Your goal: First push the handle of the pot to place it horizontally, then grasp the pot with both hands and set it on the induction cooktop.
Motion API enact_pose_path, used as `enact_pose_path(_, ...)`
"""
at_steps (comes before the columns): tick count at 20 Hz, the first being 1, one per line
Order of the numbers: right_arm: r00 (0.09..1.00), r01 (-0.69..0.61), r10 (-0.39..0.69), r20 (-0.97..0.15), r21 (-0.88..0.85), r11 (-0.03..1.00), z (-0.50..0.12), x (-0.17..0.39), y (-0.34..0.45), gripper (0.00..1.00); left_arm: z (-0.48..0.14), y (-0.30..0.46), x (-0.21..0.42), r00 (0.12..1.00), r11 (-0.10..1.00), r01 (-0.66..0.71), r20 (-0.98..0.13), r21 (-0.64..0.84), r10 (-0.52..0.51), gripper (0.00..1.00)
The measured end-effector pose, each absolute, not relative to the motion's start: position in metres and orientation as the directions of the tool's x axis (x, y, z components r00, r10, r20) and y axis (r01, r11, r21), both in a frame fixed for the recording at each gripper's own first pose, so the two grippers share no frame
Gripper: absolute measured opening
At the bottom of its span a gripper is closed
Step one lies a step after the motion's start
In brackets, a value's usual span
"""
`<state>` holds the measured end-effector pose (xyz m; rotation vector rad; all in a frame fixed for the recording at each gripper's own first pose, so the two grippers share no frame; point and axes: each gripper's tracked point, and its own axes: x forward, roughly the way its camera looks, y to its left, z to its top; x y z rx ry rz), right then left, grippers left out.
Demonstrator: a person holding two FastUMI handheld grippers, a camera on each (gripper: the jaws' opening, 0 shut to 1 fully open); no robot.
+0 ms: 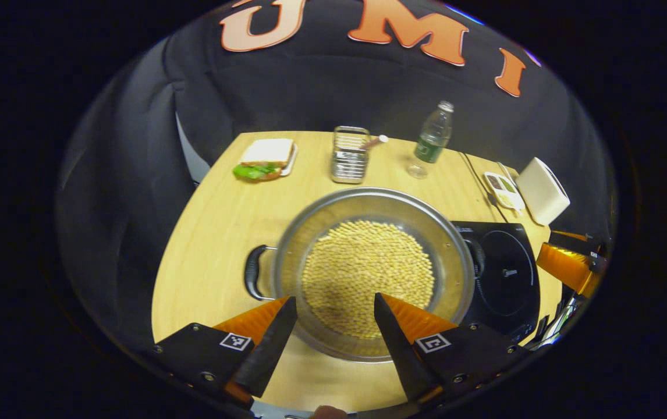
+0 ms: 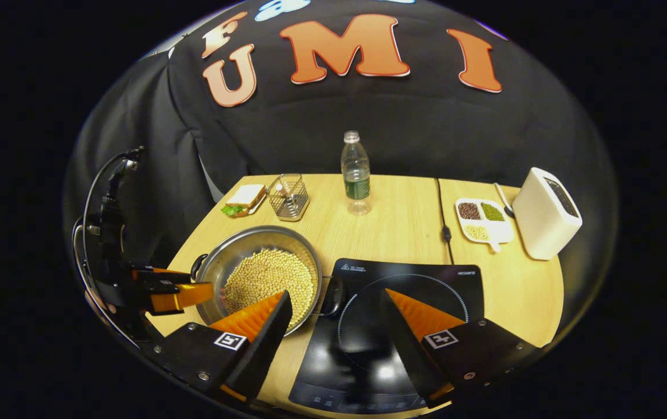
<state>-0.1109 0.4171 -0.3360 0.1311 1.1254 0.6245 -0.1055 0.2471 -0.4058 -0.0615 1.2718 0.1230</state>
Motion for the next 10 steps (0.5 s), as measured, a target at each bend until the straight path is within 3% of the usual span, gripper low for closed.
enact_pose_path(10,0.135,-0.382,0.423,-0.896,0.347,0.857,-0.398,-0.126,0.454,0.95,-0.447,0.317,-0.097,0.283,0.984,-0.168,-0.952,0.065,0.112,0.87)
